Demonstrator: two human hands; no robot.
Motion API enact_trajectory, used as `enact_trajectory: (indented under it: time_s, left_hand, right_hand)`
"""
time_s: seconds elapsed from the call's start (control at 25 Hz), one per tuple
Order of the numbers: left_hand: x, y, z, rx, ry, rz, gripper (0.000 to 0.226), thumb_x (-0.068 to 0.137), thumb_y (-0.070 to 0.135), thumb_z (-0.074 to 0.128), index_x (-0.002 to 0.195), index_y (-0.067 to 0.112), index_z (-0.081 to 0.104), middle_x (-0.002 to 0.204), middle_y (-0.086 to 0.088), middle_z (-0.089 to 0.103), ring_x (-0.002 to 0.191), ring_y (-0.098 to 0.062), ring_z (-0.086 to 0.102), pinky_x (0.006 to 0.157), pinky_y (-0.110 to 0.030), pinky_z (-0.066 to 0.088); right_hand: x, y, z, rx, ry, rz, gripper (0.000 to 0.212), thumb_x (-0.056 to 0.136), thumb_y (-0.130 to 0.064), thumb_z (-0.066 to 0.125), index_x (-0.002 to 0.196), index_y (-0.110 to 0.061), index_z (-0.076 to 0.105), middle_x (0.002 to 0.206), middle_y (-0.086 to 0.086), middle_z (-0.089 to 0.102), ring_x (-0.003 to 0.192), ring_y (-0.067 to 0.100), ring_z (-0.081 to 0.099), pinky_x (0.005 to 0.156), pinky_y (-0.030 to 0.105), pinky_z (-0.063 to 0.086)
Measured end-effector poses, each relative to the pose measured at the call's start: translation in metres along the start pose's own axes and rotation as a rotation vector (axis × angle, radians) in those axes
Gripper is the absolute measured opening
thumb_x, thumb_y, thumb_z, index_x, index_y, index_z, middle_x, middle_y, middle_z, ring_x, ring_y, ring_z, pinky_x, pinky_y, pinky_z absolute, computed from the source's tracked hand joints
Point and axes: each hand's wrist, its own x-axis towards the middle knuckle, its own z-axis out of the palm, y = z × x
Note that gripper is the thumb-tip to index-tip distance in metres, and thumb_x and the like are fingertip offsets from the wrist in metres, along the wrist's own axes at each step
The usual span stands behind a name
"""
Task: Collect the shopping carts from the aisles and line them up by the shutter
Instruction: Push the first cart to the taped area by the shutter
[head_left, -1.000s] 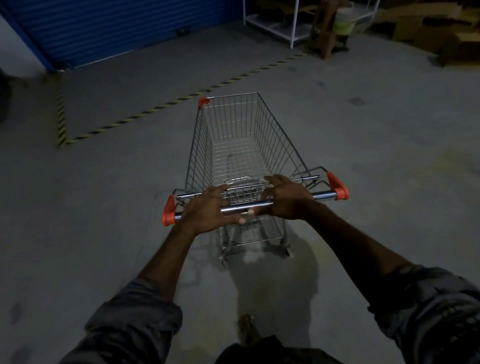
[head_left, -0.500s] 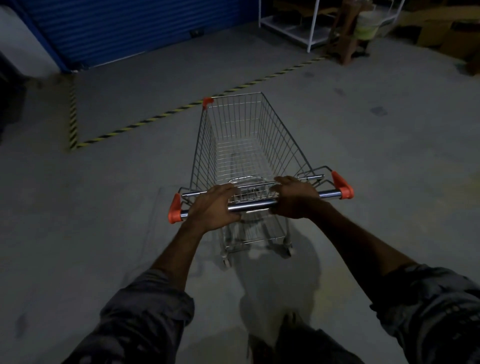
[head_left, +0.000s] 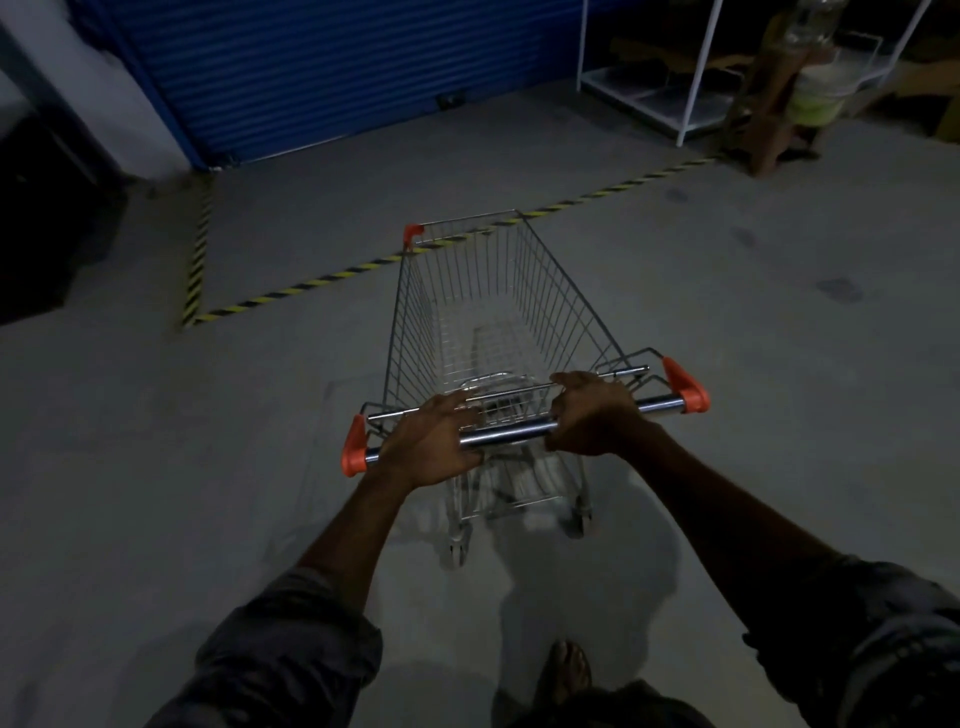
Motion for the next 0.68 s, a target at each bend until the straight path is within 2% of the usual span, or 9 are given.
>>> enact_trajectory:
  time_s: [0.08, 0.2, 0.28, 0.4, 0.48, 0.6, 0.68]
  left_hand:
    - [0.03, -0.009, -0.004, 0.011, -0.011, -0.032, 0.043, 0.073, 0.048, 0.078, 0.113, 0.032, 0.074, 0.149, 0.003, 0.054, 0.125, -0.022, 0.059, 0.1, -0.036, 0.052]
    - [0.078, -0.024, -0.008, 0.02, -0.03, -0.068, 0.037, 0.074, 0.052, 0.072, 0.104, 0.03, 0.076, 0.151, 0.003, 0.052, 0.125, -0.022, 0.059, 0.097, -0.04, 0.054]
    - [0.106, -0.032, -0.011, 0.013, -0.017, -0.094, 0.044, 0.075, 0.051, 0.076, 0.113, 0.03, 0.074, 0.15, 0.004, 0.053, 0.127, -0.022, 0.058, 0.101, -0.039, 0.052]
    - [0.155, -0.044, -0.013, -0.028, -0.033, -0.142, 0.073, 0.079, 0.051, 0.078, 0.144, 0.029, 0.055, 0.155, 0.003, 0.048, 0.137, -0.021, 0.049, 0.111, -0.033, 0.04]
    - [0.187, -0.051, -0.011, -0.037, -0.033, -0.165, 0.079, 0.08, 0.052, 0.078, 0.149, 0.028, 0.048, 0.156, 0.003, 0.046, 0.139, -0.02, 0.046, 0.112, -0.031, 0.037]
    - [0.238, -0.065, -0.007, -0.06, -0.021, -0.179, 0.083, 0.08, 0.051, 0.077, 0.152, 0.028, 0.044, 0.156, 0.003, 0.046, 0.141, -0.02, 0.045, 0.114, -0.031, 0.035]
    - [0.271, -0.072, -0.006, -0.067, -0.028, -0.18, 0.088, 0.08, 0.052, 0.075, 0.156, 0.03, 0.036, 0.157, 0.003, 0.044, 0.141, -0.021, 0.044, 0.114, -0.035, 0.037]
  right_hand:
    - [0.034, 0.018, -0.005, -0.002, 0.011, -0.033, 0.066, 0.078, -0.069, 0.06, 0.127, -0.026, 0.068, 0.165, 0.003, 0.03, 0.149, 0.023, 0.029, 0.114, 0.043, 0.033]
    - [0.08, 0.041, -0.018, -0.005, 0.022, -0.041, 0.06, 0.08, -0.065, 0.06, 0.121, -0.022, 0.071, 0.163, 0.006, 0.034, 0.147, 0.025, 0.032, 0.112, 0.044, 0.037]
    - [0.107, 0.054, -0.026, 0.017, 0.027, -0.037, 0.059, 0.079, -0.062, 0.056, 0.119, -0.021, 0.07, 0.162, 0.007, 0.036, 0.147, 0.025, 0.033, 0.113, 0.045, 0.038]
    - [0.148, 0.077, -0.039, 0.059, 0.097, -0.049, 0.068, 0.07, -0.066, 0.045, 0.116, -0.023, 0.072, 0.159, 0.006, 0.041, 0.146, 0.022, 0.037, 0.112, 0.041, 0.04]
    - [0.174, 0.095, -0.05, 0.074, 0.121, -0.054, 0.07, 0.066, -0.064, 0.047, 0.118, -0.024, 0.072, 0.158, 0.005, 0.042, 0.145, 0.021, 0.038, 0.113, 0.04, 0.04]
    - [0.217, 0.122, -0.069, 0.04, 0.122, -0.072, 0.061, 0.07, -0.058, 0.058, 0.119, -0.024, 0.072, 0.156, 0.006, 0.045, 0.142, 0.023, 0.042, 0.112, 0.039, 0.04]
    - [0.244, 0.142, -0.078, 0.041, 0.163, -0.1, 0.065, 0.066, -0.058, 0.056, 0.116, -0.02, 0.074, 0.152, 0.012, 0.05, 0.139, 0.027, 0.046, 0.11, 0.041, 0.043]
